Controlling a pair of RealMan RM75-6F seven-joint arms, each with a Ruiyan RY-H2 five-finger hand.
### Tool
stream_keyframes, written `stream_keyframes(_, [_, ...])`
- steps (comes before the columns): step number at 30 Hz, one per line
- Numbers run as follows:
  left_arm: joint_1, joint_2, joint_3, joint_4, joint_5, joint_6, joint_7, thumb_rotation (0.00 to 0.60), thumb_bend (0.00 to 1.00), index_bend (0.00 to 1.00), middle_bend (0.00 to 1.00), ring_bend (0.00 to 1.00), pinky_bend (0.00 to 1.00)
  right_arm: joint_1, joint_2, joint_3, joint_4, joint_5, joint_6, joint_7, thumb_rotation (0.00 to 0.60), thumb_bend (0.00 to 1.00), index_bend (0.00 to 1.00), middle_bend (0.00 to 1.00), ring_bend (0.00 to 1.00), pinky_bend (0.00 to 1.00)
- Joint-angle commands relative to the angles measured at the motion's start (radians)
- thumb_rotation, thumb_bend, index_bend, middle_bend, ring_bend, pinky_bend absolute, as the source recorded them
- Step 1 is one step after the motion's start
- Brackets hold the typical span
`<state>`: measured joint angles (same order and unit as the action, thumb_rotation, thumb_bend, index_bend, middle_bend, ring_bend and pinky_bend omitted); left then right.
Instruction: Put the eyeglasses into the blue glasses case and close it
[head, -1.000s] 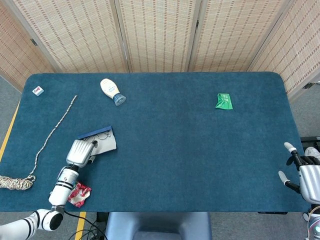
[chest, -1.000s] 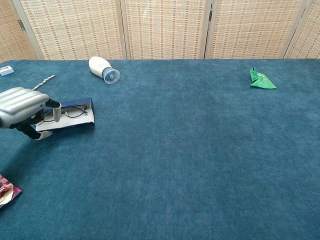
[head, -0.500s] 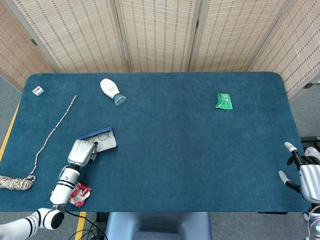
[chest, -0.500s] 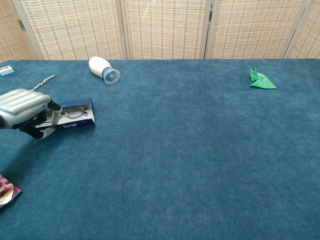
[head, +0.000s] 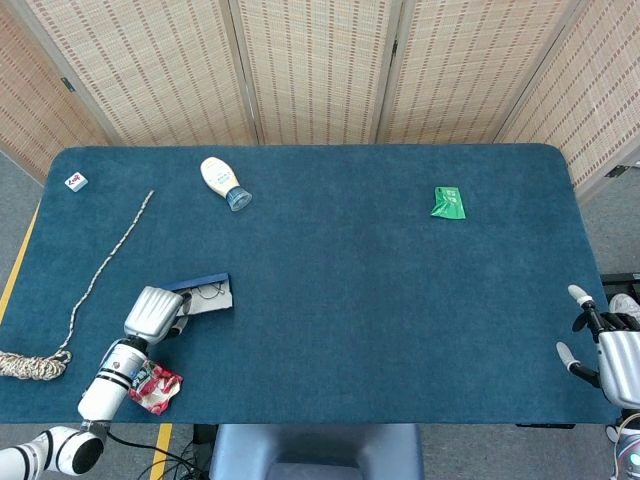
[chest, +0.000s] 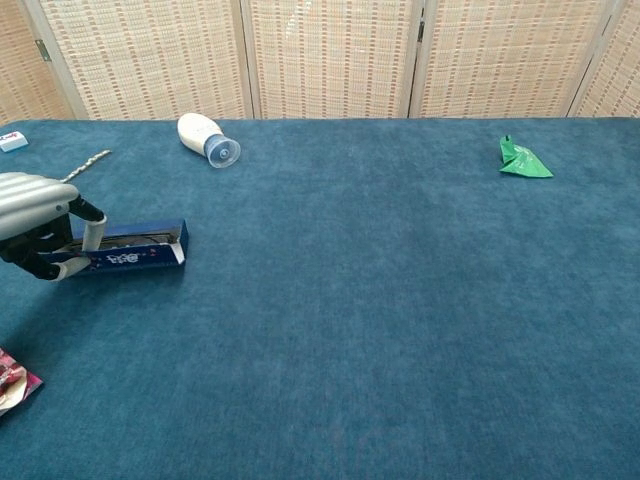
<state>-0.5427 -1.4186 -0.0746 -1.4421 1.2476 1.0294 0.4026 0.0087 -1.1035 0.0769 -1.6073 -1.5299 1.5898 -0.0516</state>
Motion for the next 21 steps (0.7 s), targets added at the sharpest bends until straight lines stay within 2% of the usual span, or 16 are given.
stream_keyframes(1, [-0.008, 0.047, -0.011, -0.045, -0.047, -0.04, -0.005, 0.6, 0.53, 0.63, 1.0, 0.98, 0.99, 0.0, 0.0, 0.0, -0.002, -0.001, 0.0, -0.001, 0.6, 0.27, 0.13, 0.51, 0.48, 0.37])
stream_keyframes(14, [-0.089, 0.039, -0.08, 0.022, -0.175, -0.127, -0.002, 0.6, 0.53, 0.62, 1.0, 0.97, 0.99, -0.001, 0.006, 0.0, -0.013, -0.007, 0.006, -0.008, 0.6, 0.27, 0.13, 0.51, 0.48, 0.38])
stream_keyframes(21, [-0.134, 0.015, -0.092, 0.093, -0.258, -0.179, 0.032, 0.6, 0.53, 0.59, 1.0, 0.97, 0.98, 0.0, 0.006, 0.001, -0.014, -0.007, 0.004, -0.011, 0.6, 0.27, 0.13, 0.51, 0.48, 0.38])
